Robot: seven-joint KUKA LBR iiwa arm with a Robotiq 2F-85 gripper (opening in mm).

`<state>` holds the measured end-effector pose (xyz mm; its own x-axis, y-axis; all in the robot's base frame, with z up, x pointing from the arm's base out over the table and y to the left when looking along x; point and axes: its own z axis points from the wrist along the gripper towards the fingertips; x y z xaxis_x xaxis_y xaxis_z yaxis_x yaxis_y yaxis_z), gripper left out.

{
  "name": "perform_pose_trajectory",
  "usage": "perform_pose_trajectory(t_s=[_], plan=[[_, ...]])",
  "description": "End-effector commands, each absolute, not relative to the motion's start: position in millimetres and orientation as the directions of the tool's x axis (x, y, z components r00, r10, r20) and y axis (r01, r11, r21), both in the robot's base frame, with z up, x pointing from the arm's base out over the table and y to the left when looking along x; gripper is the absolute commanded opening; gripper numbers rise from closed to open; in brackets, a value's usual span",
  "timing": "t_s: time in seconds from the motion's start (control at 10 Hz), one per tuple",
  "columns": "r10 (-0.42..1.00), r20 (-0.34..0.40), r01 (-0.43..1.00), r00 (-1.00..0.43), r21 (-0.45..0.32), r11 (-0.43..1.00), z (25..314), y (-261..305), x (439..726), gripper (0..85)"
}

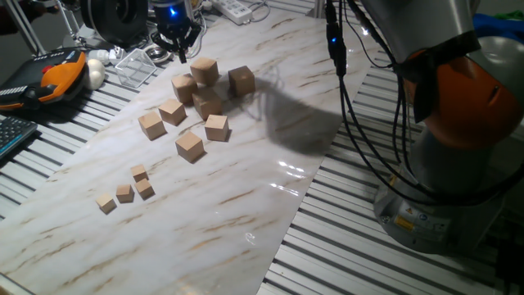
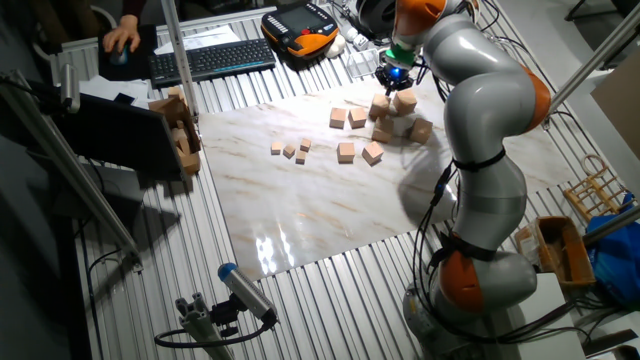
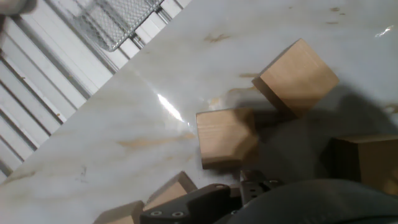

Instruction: Stack the blocks into a cross shape

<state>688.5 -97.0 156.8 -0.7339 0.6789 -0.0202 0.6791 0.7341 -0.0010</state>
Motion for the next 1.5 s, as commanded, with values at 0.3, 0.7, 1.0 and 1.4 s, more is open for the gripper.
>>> perform_pose_trajectory(t_s=[0.3, 0.7, 1.0, 1.4], plan=[[0.709, -0.013, 0.709, -0.705, 0.016, 0.705, 148.1, -101.4, 690.8, 0.0], [0.752, -0.013, 0.752, -0.659, 0.018, 0.659, 140.0, -100.9, 693.6, 0.0], [0.805, 0.01, 0.805, -0.594, -0.008, 0.594, 142.3, -96.4, 695.8, 0.0], [0.879, 0.071, 0.881, -0.472, 0.016, 0.472, 151.7, -103.9, 704.3, 0.0]])
